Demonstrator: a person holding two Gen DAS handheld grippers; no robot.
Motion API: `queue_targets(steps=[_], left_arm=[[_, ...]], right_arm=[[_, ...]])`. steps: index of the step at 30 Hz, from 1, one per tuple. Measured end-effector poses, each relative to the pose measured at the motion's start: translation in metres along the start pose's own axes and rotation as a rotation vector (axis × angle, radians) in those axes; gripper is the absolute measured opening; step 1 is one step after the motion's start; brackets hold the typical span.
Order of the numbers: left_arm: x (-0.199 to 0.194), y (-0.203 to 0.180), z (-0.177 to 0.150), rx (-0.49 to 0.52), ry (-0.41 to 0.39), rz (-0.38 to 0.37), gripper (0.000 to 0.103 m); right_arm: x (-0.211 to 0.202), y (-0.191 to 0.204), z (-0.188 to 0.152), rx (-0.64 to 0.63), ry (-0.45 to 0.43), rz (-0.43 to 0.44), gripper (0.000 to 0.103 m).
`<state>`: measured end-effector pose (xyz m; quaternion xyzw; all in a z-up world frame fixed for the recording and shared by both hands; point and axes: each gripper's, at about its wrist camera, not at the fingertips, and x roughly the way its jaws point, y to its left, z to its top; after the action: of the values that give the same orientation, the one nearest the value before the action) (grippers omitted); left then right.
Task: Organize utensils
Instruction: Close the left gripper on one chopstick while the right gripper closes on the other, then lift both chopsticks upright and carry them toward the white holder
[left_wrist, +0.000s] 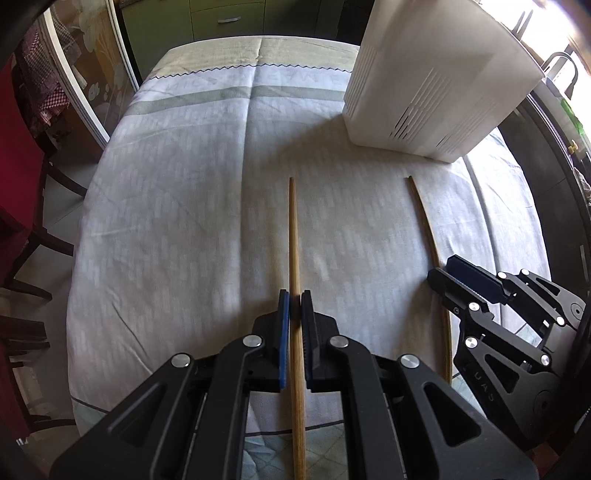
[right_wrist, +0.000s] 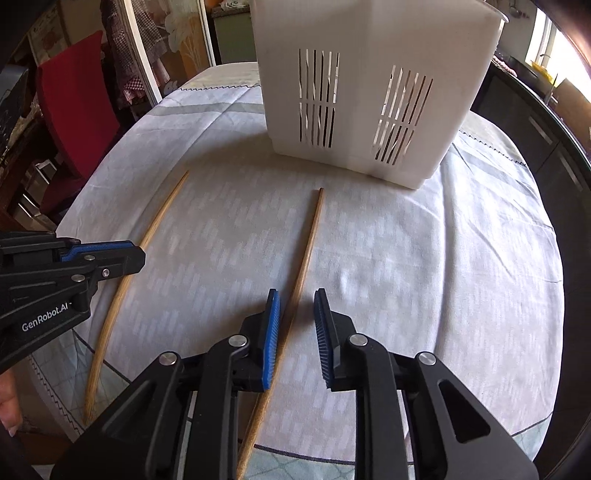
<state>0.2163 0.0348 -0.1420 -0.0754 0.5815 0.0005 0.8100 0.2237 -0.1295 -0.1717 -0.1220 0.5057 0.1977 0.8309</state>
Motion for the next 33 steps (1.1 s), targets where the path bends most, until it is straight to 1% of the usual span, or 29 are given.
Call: queue_targets(steps=[1, 3, 6, 10, 12, 14, 21, 24, 28, 33], left_arm=[[0.001, 0.0, 0.0, -0.002, 0.002, -0.001, 0.006], [0.002, 0.0, 0.001, -0.004, 0.003, -0.004, 0.006], [0.004, 0.0, 0.002, -0.012, 0.01, -0.011, 0.006], [0.006, 0.003, 0.006, -0.023, 0.013, -0.018, 0.006], [0.004, 0.005, 0.008, -0.027, 0.007, -0.022, 0.006], [-0.002, 0.007, 0.01, -0.029, -0.007, -0.027, 0.006], [-0.03, 0.003, 0.013, -0.019, -0.083, -0.048, 0.006], [-0.044, -0.003, 0.01, -0.011, -0.119, -0.064, 0.006], [-0.063, -0.007, 0.005, 0.001, -0.178, -0.084, 0.006], [-0.088, -0.013, -0.002, 0.02, -0.257, -0.102, 0.006]], right_arm=[[-0.001, 0.0, 0.0, -0.001, 0.0, 0.002, 0.017], [0.001, 0.002, 0.0, -0.003, 0.004, 0.012, 0.01], [0.001, 0.004, 0.003, -0.005, 0.007, 0.015, 0.007], [0.004, -0.003, 0.006, 0.024, 0.012, 0.044, 0.007], [-0.003, -0.012, 0.006, 0.041, -0.006, 0.056, 0.007], [-0.011, -0.018, 0.006, 0.061, -0.027, 0.086, 0.007], [-0.049, -0.036, 0.007, 0.104, -0.127, 0.145, 0.007], [-0.068, -0.042, 0.001, 0.115, -0.177, 0.161, 0.007], [-0.091, -0.046, -0.009, 0.127, -0.247, 0.168, 0.007], [-0.117, -0.052, -0.028, 0.118, -0.315, 0.147, 0.007]])
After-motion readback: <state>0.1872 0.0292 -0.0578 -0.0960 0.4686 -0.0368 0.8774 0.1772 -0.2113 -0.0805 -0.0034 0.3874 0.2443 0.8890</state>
